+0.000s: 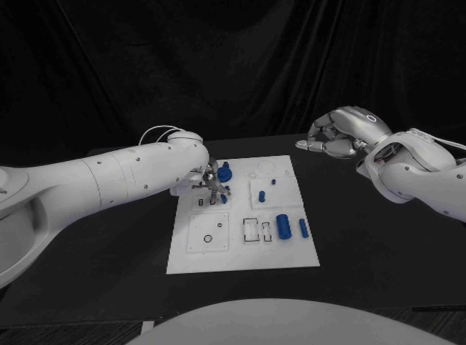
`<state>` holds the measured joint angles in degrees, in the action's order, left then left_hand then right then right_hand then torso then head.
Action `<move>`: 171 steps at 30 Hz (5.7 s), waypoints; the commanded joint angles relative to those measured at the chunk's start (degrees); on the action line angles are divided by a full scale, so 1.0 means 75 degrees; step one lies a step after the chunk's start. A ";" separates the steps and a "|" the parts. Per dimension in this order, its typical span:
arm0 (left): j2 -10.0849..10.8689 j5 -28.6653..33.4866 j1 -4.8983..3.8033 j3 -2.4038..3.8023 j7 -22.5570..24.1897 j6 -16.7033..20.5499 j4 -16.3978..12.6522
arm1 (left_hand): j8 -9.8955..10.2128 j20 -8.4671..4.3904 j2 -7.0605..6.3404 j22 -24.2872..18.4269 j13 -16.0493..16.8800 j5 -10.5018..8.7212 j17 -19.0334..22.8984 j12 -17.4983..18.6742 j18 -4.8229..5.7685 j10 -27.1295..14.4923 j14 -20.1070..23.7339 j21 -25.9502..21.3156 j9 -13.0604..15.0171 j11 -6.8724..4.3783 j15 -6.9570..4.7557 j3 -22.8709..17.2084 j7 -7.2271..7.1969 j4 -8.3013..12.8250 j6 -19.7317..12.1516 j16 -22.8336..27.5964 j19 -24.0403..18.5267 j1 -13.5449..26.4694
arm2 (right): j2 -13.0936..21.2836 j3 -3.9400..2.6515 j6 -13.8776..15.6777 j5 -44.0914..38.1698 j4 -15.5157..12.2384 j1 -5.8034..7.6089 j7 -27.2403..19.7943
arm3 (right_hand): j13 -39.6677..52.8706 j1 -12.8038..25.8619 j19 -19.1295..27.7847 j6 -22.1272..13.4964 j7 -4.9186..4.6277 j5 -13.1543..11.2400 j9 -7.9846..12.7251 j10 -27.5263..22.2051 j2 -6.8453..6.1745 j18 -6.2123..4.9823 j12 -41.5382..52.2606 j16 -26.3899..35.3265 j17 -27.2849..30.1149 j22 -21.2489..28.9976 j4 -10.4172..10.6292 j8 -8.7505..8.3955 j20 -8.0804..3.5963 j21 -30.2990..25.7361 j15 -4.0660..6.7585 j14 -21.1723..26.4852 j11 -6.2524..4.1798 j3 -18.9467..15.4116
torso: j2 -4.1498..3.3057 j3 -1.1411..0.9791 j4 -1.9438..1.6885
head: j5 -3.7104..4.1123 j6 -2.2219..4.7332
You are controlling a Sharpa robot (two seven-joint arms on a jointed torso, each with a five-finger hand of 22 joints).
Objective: Assemble the parts on the task board
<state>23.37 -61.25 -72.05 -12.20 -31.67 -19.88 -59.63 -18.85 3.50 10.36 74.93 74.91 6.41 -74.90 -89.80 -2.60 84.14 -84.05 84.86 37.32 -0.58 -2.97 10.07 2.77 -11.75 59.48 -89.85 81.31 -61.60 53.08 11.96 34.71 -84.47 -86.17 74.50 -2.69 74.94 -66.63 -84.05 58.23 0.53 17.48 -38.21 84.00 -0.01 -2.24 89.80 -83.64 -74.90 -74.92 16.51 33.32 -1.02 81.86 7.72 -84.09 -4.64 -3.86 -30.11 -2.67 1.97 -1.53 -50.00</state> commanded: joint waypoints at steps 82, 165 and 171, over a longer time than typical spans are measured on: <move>-0.0257 -0.0001 0.0144 0.0009 0.0762 0.0038 0.0351 | 0.1092 -0.0069 -0.0408 0.0942 0.2012 0.2449 -0.2013 -0.0026 -0.0032 0.0781 -0.0793 -0.0255 0.0206 -0.0050 -0.0043 -0.2971 0.0022 0.1538 0.0236 -0.0020 -0.0109 -0.0333 | 0.0009 -0.0007 -0.0282 -0.0046 -0.0004 -0.0016 0.0384 | 0.2008 0.0017 -0.0301 -0.0042 -0.0013 0.0008 -0.0093 0.0800 0.0158 -0.0011 0.0027 0.0100 -0.0777 -0.1591 0.0006 -0.0158 -0.0002 -0.0131 -0.0032 -0.0568 0.0036 0.0022 | 0.0004 -0.0002 0.0000 | 0.0147 0.0000; 0.1217 0.0640 0.0451 -0.0001 -0.0013 0.2721 -0.1168 | 0.0976 -0.0213 -0.1058 0.1200 0.2012 0.2741 -0.2013 -0.0026 0.0031 0.0781 -0.0793 -0.0176 0.1035 -0.0200 -0.0230 -0.5340 -0.0104 0.1710 0.0561 -0.0020 0.0231 0.1168 | -0.0201 -0.0007 -0.0784 -0.0037 0.0144 -0.0206 0.0676 | 0.2008 -0.0315 -0.0243 -0.0057 -0.0018 0.0412 -0.0254 0.0800 0.0244 -0.0047 0.0027 0.0214 -0.0602 -0.1540 -0.0016 -0.0335 0.0012 -0.0299 -0.0039 -0.0536 0.0041 0.0175 | 0.0053 -0.0025 -0.0007 | -0.0334 0.0000; 0.1209 0.0622 0.0505 -0.0001 0.0011 0.2811 -0.1145 | 0.0978 -0.0215 -0.1072 0.1204 0.2012 0.2721 -0.2013 -0.0026 0.0033 0.0781 -0.0793 -0.0174 0.1040 -0.0201 -0.0231 -0.5335 -0.0107 0.1694 0.0574 -0.0020 0.0237 0.1186 | -0.0194 -0.0007 -0.0788 -0.0037 0.0146 -0.0211 0.0673 | 0.2008 -0.0315 -0.0243 -0.0057 -0.0018 0.0412 -0.0254 0.0800 0.0244 -0.0047 0.0027 0.0214 -0.0602 -0.1540 -0.0016 -0.0335 0.0012 -0.0299 -0.0039 -0.0536 0.0041 0.0175 | 0.0058 -0.0024 -0.0002 | -0.0339 0.0000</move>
<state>32.56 -56.14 -68.39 -12.27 -32.55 -0.34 -68.20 -11.42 1.87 2.08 74.92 74.91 26.90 -74.90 -89.80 -2.61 83.85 -84.05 83.54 45.03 -1.71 -4.20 -28.17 2.27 -0.38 63.68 -89.85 82.94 -52.84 51.58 11.96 29.03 -84.47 -85.09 73.06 1.42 74.91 -68.46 -84.05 58.23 0.53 20.37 -40.02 84.00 1.81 -2.24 89.80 -82.31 -74.90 -74.90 16.51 31.11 -1.02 79.80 7.72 -84.10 -4.64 -2.91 -29.70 -2.85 1.93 -4.03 -50.00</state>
